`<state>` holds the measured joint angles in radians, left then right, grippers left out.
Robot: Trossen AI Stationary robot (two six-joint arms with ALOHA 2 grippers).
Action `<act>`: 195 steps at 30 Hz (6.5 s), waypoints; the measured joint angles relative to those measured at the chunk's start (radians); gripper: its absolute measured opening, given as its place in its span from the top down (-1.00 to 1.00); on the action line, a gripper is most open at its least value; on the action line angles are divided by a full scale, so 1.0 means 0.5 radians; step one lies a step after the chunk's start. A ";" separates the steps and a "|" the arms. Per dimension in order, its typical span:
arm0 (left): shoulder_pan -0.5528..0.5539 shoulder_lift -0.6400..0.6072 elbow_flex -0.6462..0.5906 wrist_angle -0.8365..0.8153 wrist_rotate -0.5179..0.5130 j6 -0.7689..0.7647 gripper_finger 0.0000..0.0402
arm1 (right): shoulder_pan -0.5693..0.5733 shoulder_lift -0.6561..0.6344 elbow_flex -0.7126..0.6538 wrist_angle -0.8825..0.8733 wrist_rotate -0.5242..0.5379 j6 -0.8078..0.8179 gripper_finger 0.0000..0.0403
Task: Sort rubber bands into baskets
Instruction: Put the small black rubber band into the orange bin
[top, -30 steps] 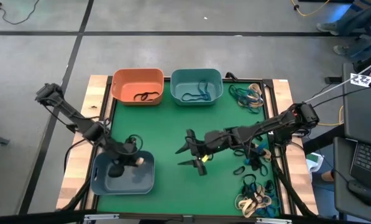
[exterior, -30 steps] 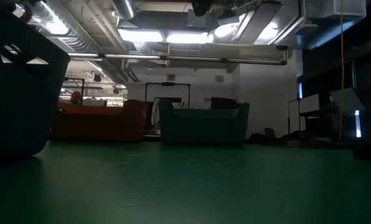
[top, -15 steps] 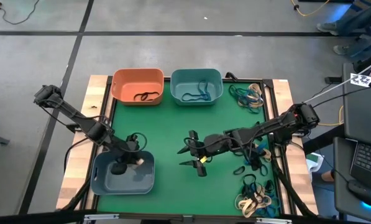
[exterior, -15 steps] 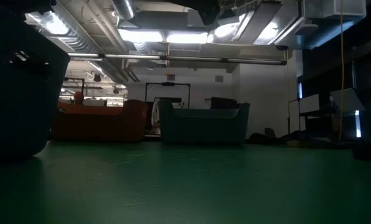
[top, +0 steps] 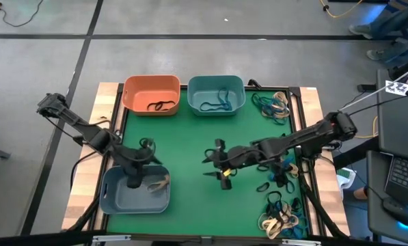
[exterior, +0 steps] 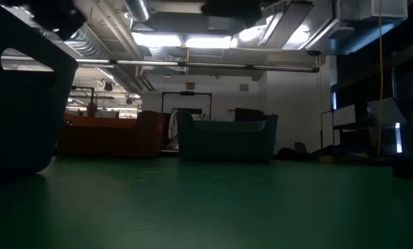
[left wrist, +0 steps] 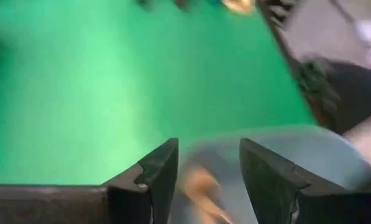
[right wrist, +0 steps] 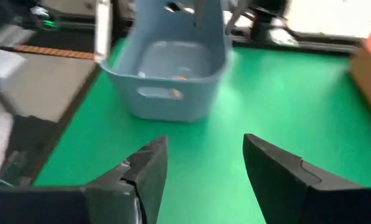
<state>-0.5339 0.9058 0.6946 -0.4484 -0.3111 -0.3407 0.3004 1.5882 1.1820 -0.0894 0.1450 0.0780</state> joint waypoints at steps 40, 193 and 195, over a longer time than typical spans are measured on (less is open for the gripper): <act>0.391 0.465 -0.005 0.870 -0.435 0.747 0.23 | -0.015 -0.410 -0.587 -1.728 -0.104 1.458 -0.04; 2.379 0.744 0.345 -0.491 -0.127 0.476 0.23 | 0.092 -0.093 -0.724 0.236 0.680 0.408 0.92; 2.340 0.697 0.345 -0.489 -0.127 0.476 0.23 | 0.092 -0.093 -0.724 0.236 0.680 0.408 0.92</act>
<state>0.6362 1.2543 0.8669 -0.6928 -0.3748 -0.1028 0.3462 1.5417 0.8200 0.0288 0.4852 0.2821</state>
